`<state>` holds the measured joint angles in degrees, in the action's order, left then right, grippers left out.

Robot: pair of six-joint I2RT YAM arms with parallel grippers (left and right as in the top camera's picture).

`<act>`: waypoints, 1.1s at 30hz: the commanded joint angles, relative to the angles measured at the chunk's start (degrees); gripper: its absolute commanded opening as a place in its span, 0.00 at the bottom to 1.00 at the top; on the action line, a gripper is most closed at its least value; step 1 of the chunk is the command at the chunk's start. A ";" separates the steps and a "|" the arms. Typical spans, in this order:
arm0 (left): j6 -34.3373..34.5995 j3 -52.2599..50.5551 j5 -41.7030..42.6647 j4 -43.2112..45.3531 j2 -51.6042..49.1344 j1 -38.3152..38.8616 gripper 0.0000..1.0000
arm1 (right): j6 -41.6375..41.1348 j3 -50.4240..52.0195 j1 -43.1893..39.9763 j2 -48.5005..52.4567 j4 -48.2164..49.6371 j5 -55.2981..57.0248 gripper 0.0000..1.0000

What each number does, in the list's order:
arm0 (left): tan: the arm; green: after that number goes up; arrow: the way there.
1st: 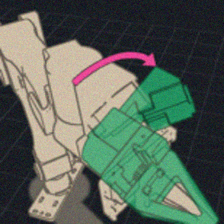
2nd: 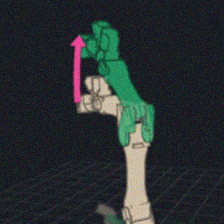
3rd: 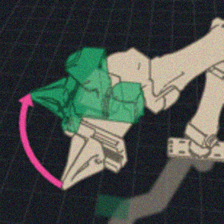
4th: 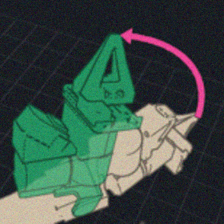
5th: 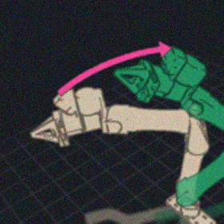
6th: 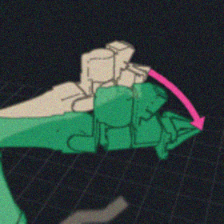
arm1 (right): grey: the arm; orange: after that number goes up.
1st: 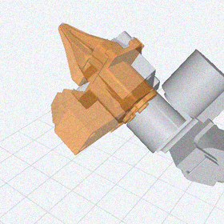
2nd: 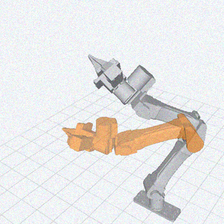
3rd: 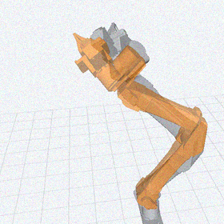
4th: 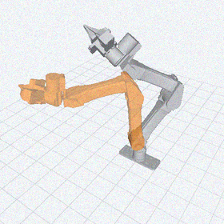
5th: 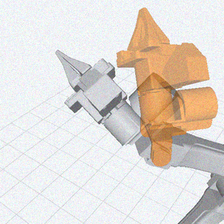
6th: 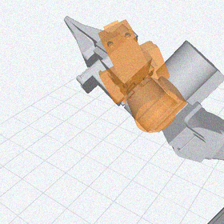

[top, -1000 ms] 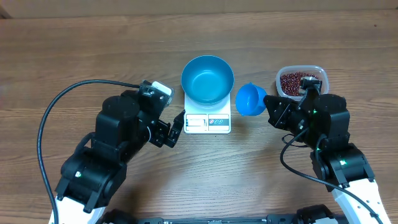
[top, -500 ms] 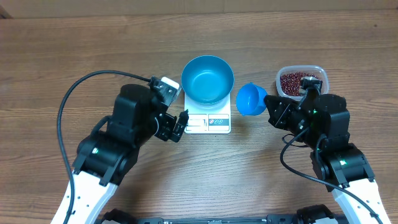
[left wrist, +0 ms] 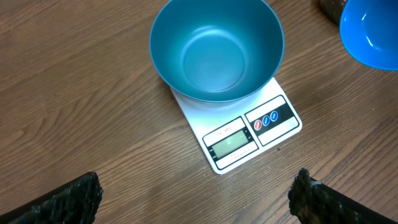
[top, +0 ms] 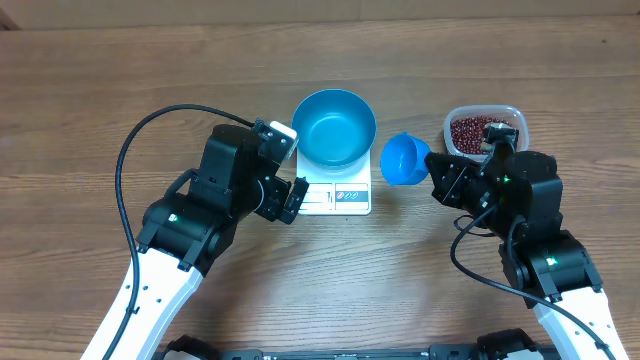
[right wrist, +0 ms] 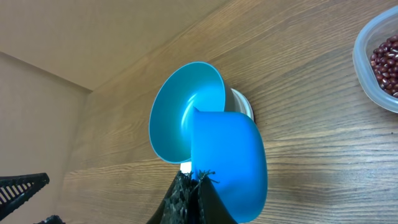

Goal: Scoop item into bowl and weigh 150g on scale

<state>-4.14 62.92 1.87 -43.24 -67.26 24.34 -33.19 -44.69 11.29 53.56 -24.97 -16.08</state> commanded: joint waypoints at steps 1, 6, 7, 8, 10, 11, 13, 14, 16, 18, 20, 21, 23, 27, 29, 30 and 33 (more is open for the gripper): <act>1.16 -0.52 -0.39 0.02 -0.22 0.02 1.00 | 0.52 -1.90 0.22 -0.83 0.37 0.63 0.04; 1.16 -0.52 -0.39 0.02 -0.22 0.02 1.00 | 0.50 -1.90 0.22 -0.83 0.37 0.63 0.04; 1.14 -0.52 -0.39 0.02 -0.22 0.02 1.00 | 0.50 -1.90 0.22 -0.83 0.35 0.63 0.04; 1.14 -0.52 -0.42 0.00 -0.22 0.02 0.99 | 0.52 -1.90 0.22 -0.83 0.35 0.63 0.04; 1.14 -0.52 -0.39 0.02 -0.22 0.02 1.00 | 0.50 -1.90 0.22 -0.83 0.37 0.66 0.04; 1.14 -0.52 -0.39 0.02 -0.22 0.02 0.99 | 0.46 -1.90 0.22 -0.83 0.39 0.81 0.04; 1.14 -0.52 -0.39 0.02 -0.22 0.02 1.00 | 0.04 -1.92 0.22 -0.83 0.63 1.66 0.04; 1.16 -0.52 -0.39 0.00 -0.22 0.02 1.00 | 0.07 -2.14 0.22 -0.83 0.83 2.03 0.04; 1.14 -0.52 -0.39 0.00 -0.22 0.02 0.99 | 0.11 -3.02 0.22 -0.72 0.68 2.58 0.04; 1.14 -0.52 -0.39 0.02 -0.22 0.02 1.00 | 0.52 -4.87 0.22 -0.22 -0.09 3.32 0.04; 1.16 -0.52 -0.39 0.02 -0.22 0.02 1.00 | 1.70 -8.09 0.22 1.09 -2.69 5.88 0.04; 1.14 -0.52 -0.39 0.02 -0.22 0.02 1.00 | 2.36 -9.73 0.22 1.90 -4.26 7.23 0.04; 1.16 -0.52 -0.39 0.02 -0.22 0.02 1.00 | 4.55 -14.38 0.22 4.37 -9.01 10.73 0.04; 1.14 -0.52 -0.39 -0.04 -0.22 0.02 1.00 | 8.44 -24.04 0.22 10.27 -18.62 17.42 0.04; 1.14 -0.52 -0.39 -0.04 -0.22 0.02 1.00 | 9.77 -28.24 0.22 13.29 -22.77 21.46 0.04; 1.14 -0.52 -0.39 -0.04 -0.22 0.02 1.00 | 10.03 -30.12 0.22 14.73 -24.72 23.89 0.04; 1.14 -0.52 -0.39 -0.04 -0.22 0.02 1.00 | 11.15 -34.69 0.22 18.97 -29.53 30.64 0.04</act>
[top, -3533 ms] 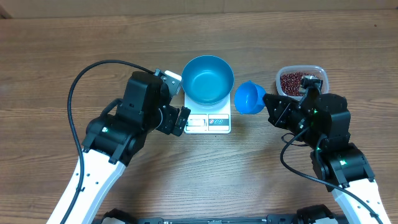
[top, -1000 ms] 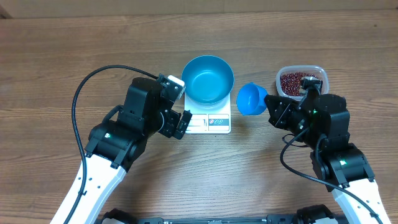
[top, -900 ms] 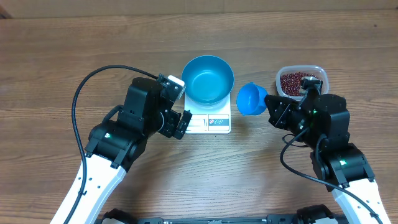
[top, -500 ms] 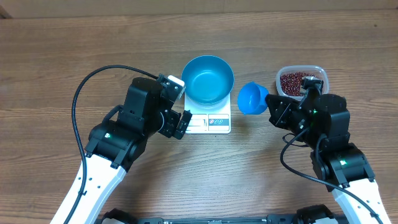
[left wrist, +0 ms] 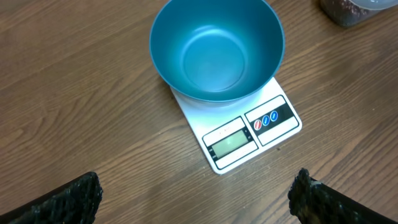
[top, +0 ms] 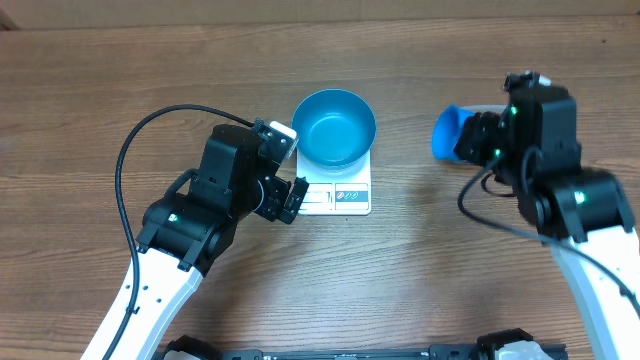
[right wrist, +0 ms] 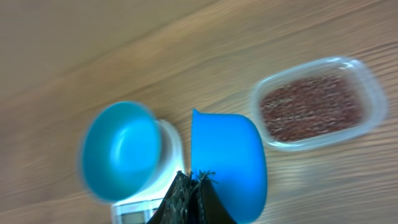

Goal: Scoop item into bowl and weigh 150g on scale

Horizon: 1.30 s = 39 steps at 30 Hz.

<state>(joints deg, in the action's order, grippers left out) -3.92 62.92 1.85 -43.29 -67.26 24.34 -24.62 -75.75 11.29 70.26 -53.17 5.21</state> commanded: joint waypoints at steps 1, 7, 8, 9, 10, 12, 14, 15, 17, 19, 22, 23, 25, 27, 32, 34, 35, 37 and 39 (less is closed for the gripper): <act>0.92 -0.52 -0.37 0.02 -0.24 0.02 0.99 | 2.99 -5.03 0.22 4.02 -2.91 11.63 0.04; 0.92 -0.52 -0.37 0.00 -0.22 0.02 1.00 | 4.35 -6.40 0.22 9.01 -4.87 17.07 0.04; 0.92 -0.52 -0.37 0.00 -0.24 0.02 1.00 | 4.68 -6.40 0.22 9.35 -4.92 16.50 0.04; 0.92 -0.52 -0.37 0.00 -0.22 0.02 1.00 | 4.83 -6.40 0.22 9.62 -4.90 15.78 0.04; 0.92 -0.52 -0.39 0.00 -0.22 0.02 0.99 | 4.81 -6.40 0.22 9.77 -4.85 15.08 0.04; 0.92 -0.52 -0.37 0.00 -0.22 0.02 1.00 | 4.81 -6.40 0.22 9.79 -4.50 14.05 0.04; 0.92 -0.52 -0.37 0.02 -0.22 0.02 0.99 | 4.83 -6.43 0.22 9.75 -4.13 14.03 0.04; 0.92 -0.52 -0.39 0.00 -0.22 0.02 1.00 | 4.83 -6.45 0.22 9.75 -4.00 14.03 0.04; 0.92 -0.52 -0.37 0.00 -0.22 0.02 1.00 | 4.83 -6.45 0.22 9.75 -3.98 14.03 0.04; 0.92 -0.52 -0.37 0.02 -0.22 0.02 0.99 | 4.83 -6.45 0.22 9.75 -4.00 14.03 0.04; 0.92 -0.52 -0.37 0.04 -0.24 0.02 0.99 | 4.83 -6.45 0.22 9.75 -4.00 14.03 0.04; 0.94 -0.52 -0.35 0.02 -0.22 0.02 0.99 | 4.83 -6.45 0.22 9.75 -3.98 14.03 0.04; 0.94 -0.52 -0.17 0.04 -0.22 0.07 0.99 | 4.85 -6.45 0.22 9.75 -3.96 14.05 0.04; 0.96 -0.52 1.27 0.50 -0.28 0.07 0.99 | 5.01 -6.47 0.22 9.75 -3.72 14.23 0.04; 0.94 -0.52 7.89 2.14 -3.10 0.11 1.00 | 5.01 -6.47 0.22 9.75 -2.49 14.23 0.04; 0.94 -0.52 7.89 2.40 -4.92 0.11 1.00 | 5.01 -6.47 0.22 9.75 -2.49 14.23 0.04; 0.94 -0.52 7.96 2.71 -5.99 0.11 1.00 | 5.01 -6.47 0.22 9.75 -2.49 14.23 0.04; 0.90 -0.52 8.61 3.26 -8.04 0.13 0.76 | 5.01 -6.47 0.22 9.75 -2.45 14.23 0.04; 0.90 -0.52 8.70 3.93 -10.19 0.39 0.43 | 4.98 -6.47 0.22 9.75 -2.47 14.23 0.04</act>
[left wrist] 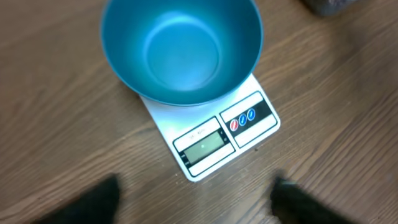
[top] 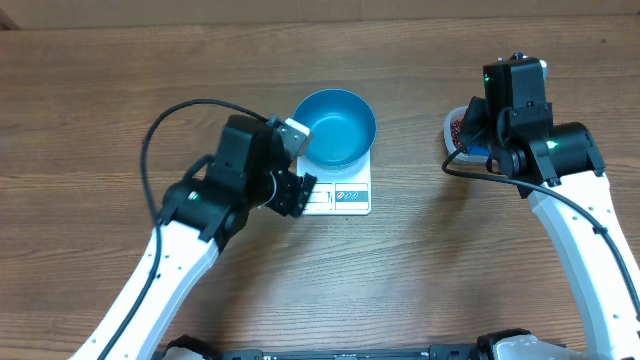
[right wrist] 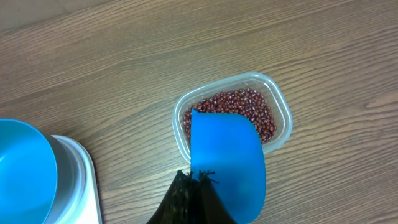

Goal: Scoop item into bowl and weigh 150g on scale

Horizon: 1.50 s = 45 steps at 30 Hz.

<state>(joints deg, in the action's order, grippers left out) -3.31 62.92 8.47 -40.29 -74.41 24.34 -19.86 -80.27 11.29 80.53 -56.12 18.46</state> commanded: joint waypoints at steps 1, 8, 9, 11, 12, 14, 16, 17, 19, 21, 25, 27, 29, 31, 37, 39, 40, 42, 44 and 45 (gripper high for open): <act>0.28 -0.52 2.10 1.29 -4.04 0.59 0.31 | 0.22 -1.95 0.22 -0.52 0.48 0.96 0.04; -2.54 -0.52 0.81 4.94 -9.97 3.76 0.04 | 0.20 -1.95 0.22 -0.52 0.48 0.92 0.04; -3.10 -0.52 0.13 5.60 -10.71 4.44 0.04 | 0.20 -1.95 0.22 -0.52 0.48 0.87 0.04; -4.13 -0.52 -1.53 7.02 -12.24 5.92 0.04 | 0.20 -1.95 0.22 -0.52 0.48 0.74 0.04; -4.46 -0.52 -2.49 7.76 -12.98 6.60 0.04 | 0.20 -1.95 0.22 -0.52 0.46 0.74 0.04; -4.42 -0.52 -3.52 9.09 -14.12 7.52 0.04 | 0.20 -1.95 0.22 -0.52 0.42 0.74 0.04; -4.37 -0.52 -2.56 10.38 -15.39 8.50 0.04 | 0.20 -1.95 0.22 -0.52 0.24 0.74 0.04; -4.37 -0.52 -1.75 10.49 -15.69 8.79 0.04 | 0.20 -1.95 0.22 -0.52 0.24 0.72 0.04; -4.37 -0.52 0.31 10.62 -16.26 9.68 0.04 | 0.20 -1.95 0.22 -0.52 0.28 0.31 0.04; -4.39 -0.52 0.50 10.62 -16.57 10.58 0.04 | 0.20 -1.95 0.22 -0.52 0.39 -0.15 0.04; -4.37 -0.52 0.33 11.63 -17.05 12.81 0.04 | -0.04 -1.95 0.22 -0.52 0.83 -0.85 0.04; -4.37 -0.52 0.28 12.79 -17.35 13.81 0.04 | -0.02 -1.95 0.22 -0.52 0.90 -1.44 0.04; -4.37 -0.52 -0.35 14.73 -18.21 15.04 0.04 | -0.02 -1.95 0.22 -0.52 0.70 -1.64 0.04; -3.98 -0.50 -2.95 13.97 -18.29 15.10 0.04 | -0.02 -1.95 0.22 -0.52 0.39 -1.64 0.04; -3.91 -1.03 -4.57 14.67 -19.17 14.69 0.04 | -0.02 -1.92 0.22 -0.52 0.02 -1.64 0.04; -3.91 -1.33 -4.57 16.35 -20.57 14.69 0.04 | -0.04 -1.92 0.22 -0.52 0.09 -1.64 0.04; -3.76 -1.55 -4.61 17.44 -21.73 14.69 0.04 | -0.04 -1.92 0.22 -0.52 0.07 -1.66 0.04; -2.23 -1.68 -4.61 20.63 -25.64 14.69 0.04 | -0.02 -1.92 0.22 -0.52 -0.15 -1.64 0.04; -1.92 -1.38 -4.98 20.92 -26.64 14.67 0.04 | 0.07 -1.92 0.22 -0.52 -0.48 -1.57 0.04; -1.31 -1.31 -5.73 20.94 -26.62 14.64 0.04 | 0.26 -1.92 0.22 -0.52 -0.66 -1.55 0.04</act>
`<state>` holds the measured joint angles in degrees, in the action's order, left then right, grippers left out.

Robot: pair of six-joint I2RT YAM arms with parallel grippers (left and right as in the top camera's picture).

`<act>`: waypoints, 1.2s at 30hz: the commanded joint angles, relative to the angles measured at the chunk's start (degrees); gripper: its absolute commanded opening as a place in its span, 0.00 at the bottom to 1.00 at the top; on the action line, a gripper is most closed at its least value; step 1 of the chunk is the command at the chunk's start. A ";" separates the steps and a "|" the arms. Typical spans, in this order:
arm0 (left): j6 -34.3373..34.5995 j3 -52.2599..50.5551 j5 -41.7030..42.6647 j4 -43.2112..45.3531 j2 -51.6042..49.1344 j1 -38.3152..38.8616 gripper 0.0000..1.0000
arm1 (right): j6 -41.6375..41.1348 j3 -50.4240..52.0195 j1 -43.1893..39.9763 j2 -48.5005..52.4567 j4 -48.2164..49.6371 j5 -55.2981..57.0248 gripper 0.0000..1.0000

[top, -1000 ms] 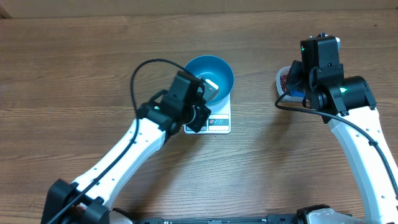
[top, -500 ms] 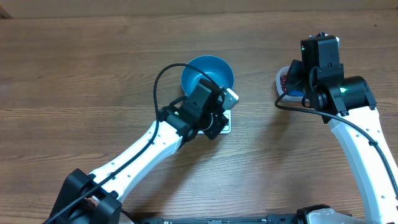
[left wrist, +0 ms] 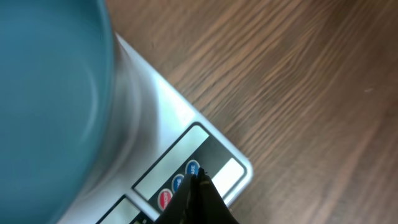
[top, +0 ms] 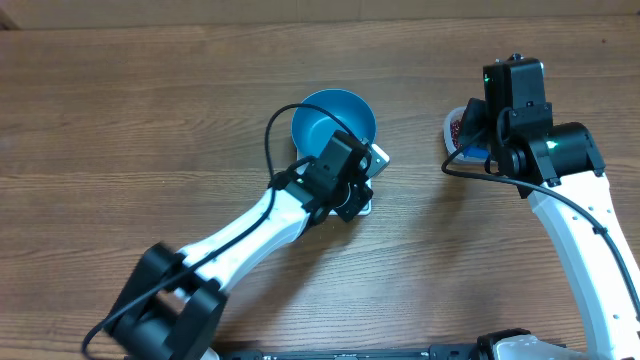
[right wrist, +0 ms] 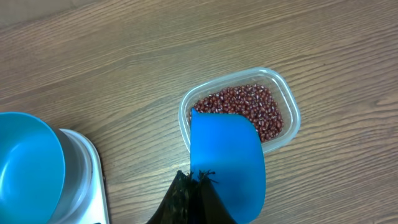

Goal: Scoop item into bowl and weigh 150g on scale

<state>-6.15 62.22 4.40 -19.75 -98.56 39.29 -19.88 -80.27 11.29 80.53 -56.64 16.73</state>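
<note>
An empty teal bowl (top: 335,120) stands on the white scale (left wrist: 155,118). My left gripper (left wrist: 198,177) is shut with nothing in it. Its tips press down on the scale's dark button panel, beside the right blue button (left wrist: 193,166). In the overhead view the left gripper (top: 352,200) covers most of the scale. My right gripper (right wrist: 198,177) is shut on the handle of a blue scoop (right wrist: 227,155). It holds the scoop above the near edge of a clear container of red beans (right wrist: 249,106). No beans show in the scoop.
The bean container (top: 455,125) sits at the right rear, half hidden under the right arm. The left arm's black cable (top: 275,135) arcs past the bowl's left side. Bare wooden table (top: 150,100) surrounds the scale.
My left gripper was open, hovering in front of the scale. Now it is shut, with its tips on the button panel. The right gripper and scoop have barely shifted over the beans.
At first my right gripper held the scoop next to the bowl, while the left gripper hung open before the scale. Then the scoop was near the bean container, then above it. The left gripper came closer to the scale and is now shut on its buttons.
</note>
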 commanded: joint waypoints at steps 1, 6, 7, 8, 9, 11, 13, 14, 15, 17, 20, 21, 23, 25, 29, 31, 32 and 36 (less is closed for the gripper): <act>2.12 -0.61 -2.58 0.57 -2.38 -0.31 0.04 | 0.28 -1.92 0.22 -0.52 -0.42 0.24 0.04; 4.28 -0.79 -5.99 0.90 -3.02 -0.35 0.04 | 0.24 -1.92 0.22 -0.52 -0.94 0.24 0.04; 5.07 -0.79 -6.40 0.98 -3.23 -0.37 0.04 | 0.24 -1.92 0.22 -0.52 -0.94 0.24 0.04; 5.38 -0.79 -6.40 1.22 -3.58 -0.39 0.04 | 0.26 -1.92 0.22 -0.52 -0.96 0.15 0.04; 5.55 -0.79 -6.36 1.64 -3.98 -0.50 0.04 | 0.24 -1.92 0.22 -0.52 -0.98 0.09 0.04; 6.08 -0.79 -6.54 1.92 -4.39 -0.50 0.04 | 0.24 -1.92 0.22 -0.52 -1.20 0.09 0.04; 6.91 -0.79 -7.58 1.77 -4.46 -0.52 0.04 | 0.24 -1.92 0.22 -0.52 -1.49 0.09 0.04; 7.56 -0.81 -8.22 1.62 -4.61 -0.52 0.04 | 0.24 -1.92 0.22 -0.52 -1.62 0.09 0.04; 7.93 -0.81 -8.72 1.62 -4.87 -0.52 0.04 | 0.24 -1.92 0.22 -0.52 -1.81 0.09 0.04; 8.11 -0.81 -8.96 1.60 -5.22 -0.52 0.04 | 0.22 -1.92 0.22 -0.52 -2.19 0.09 0.04; 8.04 -0.81 -9.70 0.42 -5.22 -0.52 0.04 | 0.22 -1.92 0.22 -0.52 -2.64 0.09 0.04; 7.98 -0.81 -10.21 -0.02 -5.22 -0.52 0.04 | 0.22 -1.92 0.22 -0.52 -2.69 0.09 0.04; 7.06 -0.81 -10.43 -0.98 -5.22 -0.39 0.04 | 0.22 -1.92 0.22 -0.52 -2.67 0.11 0.04; 5.84 -0.81 -10.40 -1.86 -5.22 -0.33 0.04 | 0.22 -1.92 0.22 -0.52 -2.67 0.11 0.04; 4.33 -1.07 -10.58 -2.95 -5.22 -0.26 0.04 | -0.02 -1.92 0.22 -0.52 -2.58 0.11 0.04; 3.45 -1.11 -10.32 -3.13 -5.25 -0.26 0.04 | -0.09 -1.92 0.22 -0.52 -2.47 0.09 0.04; 3.34 -1.11 -10.29 -3.13 -5.25 -0.26 0.04 | -0.26 -1.92 0.22 -0.52 -2.43 0.09 0.04; 2.78 -1.11 -9.53 -2.93 -5.27 -0.24 0.04 | -1.07 -1.92 0.22 -0.52 -2.45 0.07 0.04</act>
<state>-1.48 61.58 -5.26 -22.72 -103.02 39.24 -19.99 -80.27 11.31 80.53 -59.55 16.69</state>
